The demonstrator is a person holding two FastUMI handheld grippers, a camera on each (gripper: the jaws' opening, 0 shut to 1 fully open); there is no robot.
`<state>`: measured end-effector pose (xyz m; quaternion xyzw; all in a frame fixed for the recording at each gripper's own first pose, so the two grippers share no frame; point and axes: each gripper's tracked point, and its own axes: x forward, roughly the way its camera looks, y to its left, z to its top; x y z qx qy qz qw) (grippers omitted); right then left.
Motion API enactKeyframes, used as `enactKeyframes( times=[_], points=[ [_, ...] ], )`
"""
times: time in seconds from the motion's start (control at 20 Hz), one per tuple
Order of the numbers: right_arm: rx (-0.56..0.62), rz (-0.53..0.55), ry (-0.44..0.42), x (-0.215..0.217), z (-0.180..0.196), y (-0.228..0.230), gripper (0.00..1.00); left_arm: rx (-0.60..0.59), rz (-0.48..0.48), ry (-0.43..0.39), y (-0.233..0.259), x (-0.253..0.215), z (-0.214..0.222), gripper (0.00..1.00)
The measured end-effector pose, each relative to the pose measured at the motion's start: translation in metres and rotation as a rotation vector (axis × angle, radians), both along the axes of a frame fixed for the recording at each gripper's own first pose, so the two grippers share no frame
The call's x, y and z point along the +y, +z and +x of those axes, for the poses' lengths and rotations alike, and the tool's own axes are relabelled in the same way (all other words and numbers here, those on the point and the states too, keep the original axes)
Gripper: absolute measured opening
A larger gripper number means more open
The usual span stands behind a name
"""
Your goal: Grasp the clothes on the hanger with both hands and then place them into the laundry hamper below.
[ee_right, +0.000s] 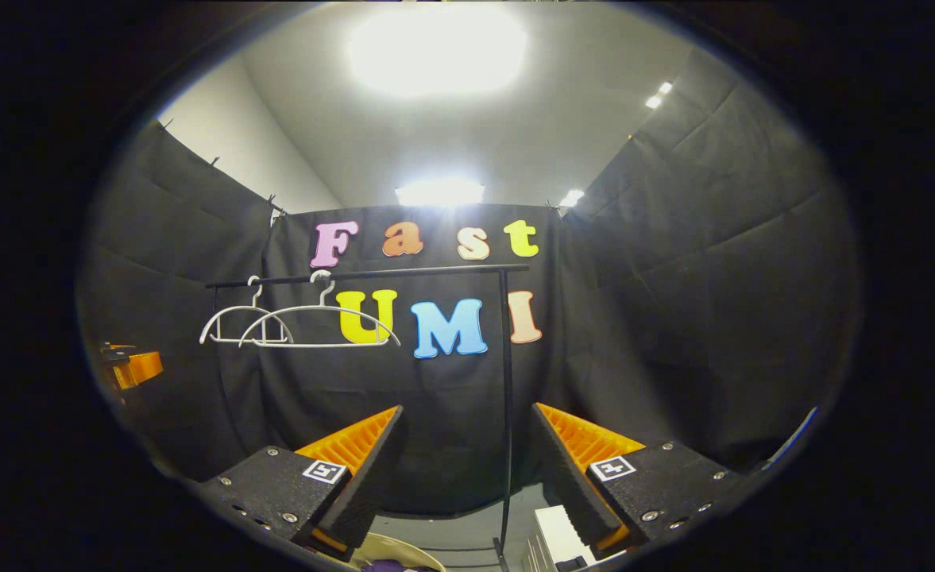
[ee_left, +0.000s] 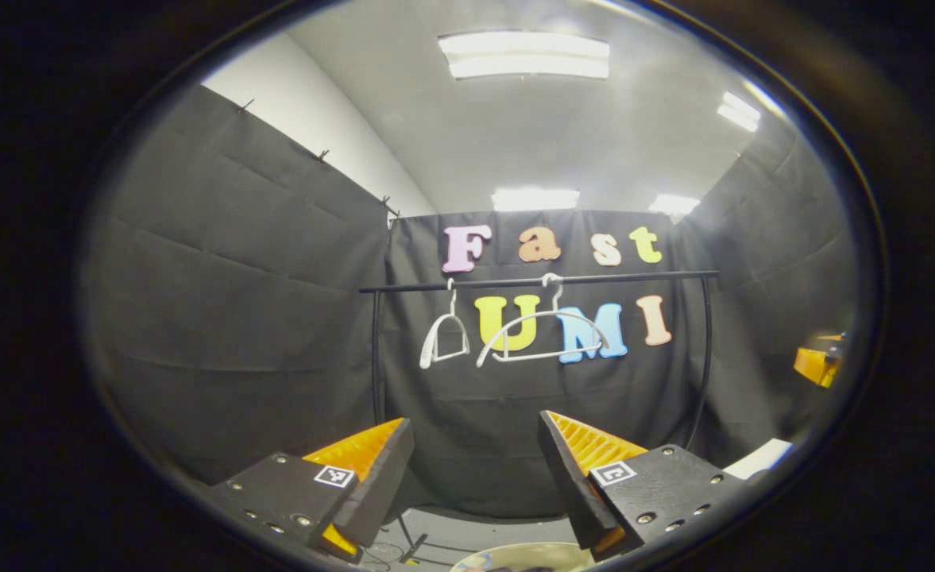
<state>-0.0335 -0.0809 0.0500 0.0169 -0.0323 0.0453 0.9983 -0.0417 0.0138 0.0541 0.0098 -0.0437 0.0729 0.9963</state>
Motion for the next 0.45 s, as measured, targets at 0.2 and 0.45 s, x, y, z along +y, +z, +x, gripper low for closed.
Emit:
enactKeyframes(
  times=[0.2,0.45],
  points=[
    [-0.01,0.0,-0.012,0.002,0.011,0.001,0.95,-0.003,-0.009,-0.009,0.0,0.003,0.014,0.91],
    [-0.06,-0.014,-0.031,-0.006,0.027,0.009,0.95,-0.021,0.015,-0.087,-0.005,-0.019,0.042,0.96]
  ],
)
